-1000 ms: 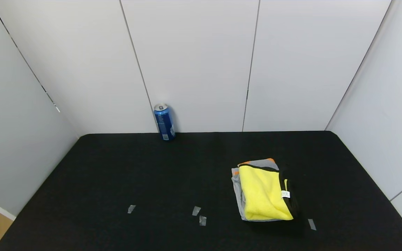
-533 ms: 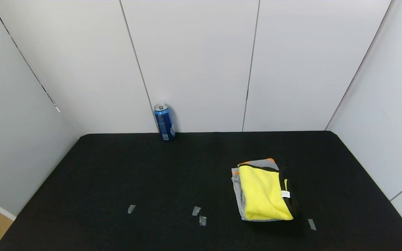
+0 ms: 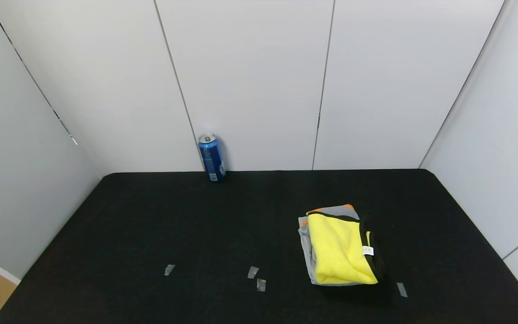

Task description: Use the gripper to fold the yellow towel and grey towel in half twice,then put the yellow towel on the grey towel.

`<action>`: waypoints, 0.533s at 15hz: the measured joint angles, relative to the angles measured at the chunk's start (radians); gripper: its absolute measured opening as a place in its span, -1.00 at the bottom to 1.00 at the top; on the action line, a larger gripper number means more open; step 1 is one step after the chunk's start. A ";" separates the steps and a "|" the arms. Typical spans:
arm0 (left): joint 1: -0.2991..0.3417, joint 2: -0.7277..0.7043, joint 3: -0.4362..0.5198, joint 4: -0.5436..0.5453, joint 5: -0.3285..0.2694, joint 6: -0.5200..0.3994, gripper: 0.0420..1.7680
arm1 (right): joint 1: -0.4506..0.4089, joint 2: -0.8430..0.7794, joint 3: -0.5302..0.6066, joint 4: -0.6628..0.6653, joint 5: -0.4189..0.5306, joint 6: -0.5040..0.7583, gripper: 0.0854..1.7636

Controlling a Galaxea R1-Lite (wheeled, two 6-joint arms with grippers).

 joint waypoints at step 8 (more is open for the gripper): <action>0.000 0.000 0.002 0.004 0.024 -0.128 0.94 | -0.001 0.000 0.000 0.003 0.009 -0.010 0.94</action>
